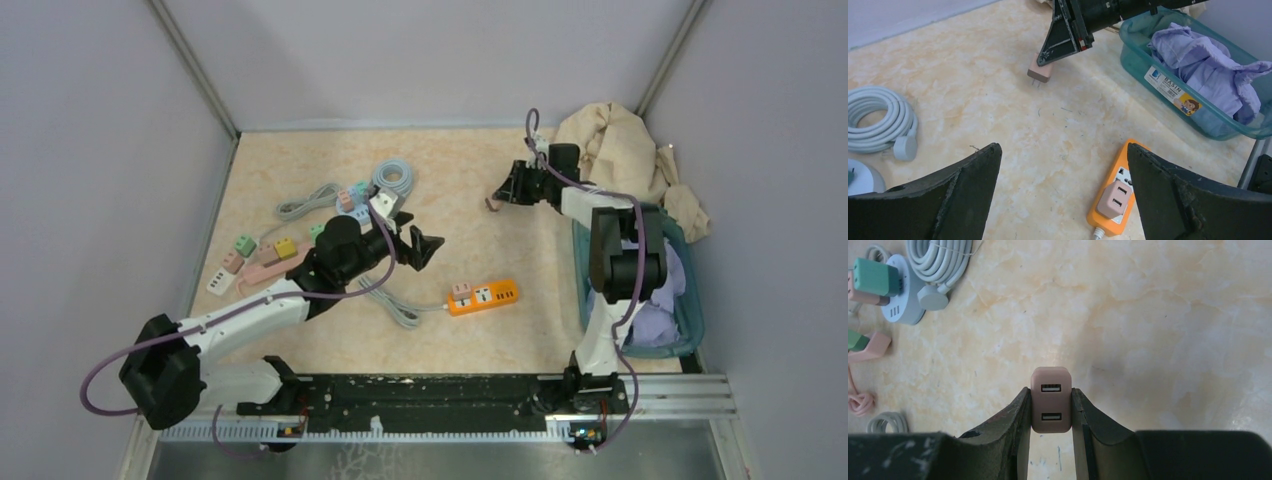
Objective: Pull the plug off the socket
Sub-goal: Place the plug at the center of the board.
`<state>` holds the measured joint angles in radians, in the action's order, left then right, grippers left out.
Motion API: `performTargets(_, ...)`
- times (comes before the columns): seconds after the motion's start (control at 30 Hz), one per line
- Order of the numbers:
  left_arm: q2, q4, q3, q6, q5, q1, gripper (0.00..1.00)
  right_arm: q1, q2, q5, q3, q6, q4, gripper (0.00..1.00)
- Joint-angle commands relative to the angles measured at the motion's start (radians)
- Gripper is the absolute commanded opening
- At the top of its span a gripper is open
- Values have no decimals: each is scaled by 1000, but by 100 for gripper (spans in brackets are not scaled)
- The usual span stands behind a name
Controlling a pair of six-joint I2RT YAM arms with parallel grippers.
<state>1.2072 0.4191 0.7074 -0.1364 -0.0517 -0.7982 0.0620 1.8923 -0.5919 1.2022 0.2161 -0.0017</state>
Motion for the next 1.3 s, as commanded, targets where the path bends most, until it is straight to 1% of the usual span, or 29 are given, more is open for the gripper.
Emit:
performTargets(0.0,-26,8,-32,-53,-1,10,100,-12,45,26,93,-18,19,25)
performTargets(0.17,-31,-11,-52,-98,31,17,100,-18,96,44,147,-26,19,32)
performTargets(0.3,-35,-10,-64,-116,24,22,100,-24,128,51,172,-31,13,38)
performTargets(0.5,-38,-2,-75,-126,17,31,100,-33,140,62,189,-43,5,50)
performTargets(0.6,-38,-1,-75,-127,11,33,100,-44,132,56,203,-62,-12,54)
performTargets(0.7,-47,14,-81,-150,7,42,100,-59,114,31,218,-94,-38,54)
performTargets(0.8,-69,80,-111,-187,-6,60,100,-68,88,-4,226,-149,-73,55)
performTargets(0.9,-85,123,-131,-225,-42,91,100,-72,54,-46,230,-209,-120,55)
performTargets(1.0,-90,132,-130,-252,-83,115,100,-72,19,-101,220,-258,-161,56)
performTargets(1.27,-82,156,-125,-253,-191,140,100,-72,-132,-224,148,-390,-250,56)
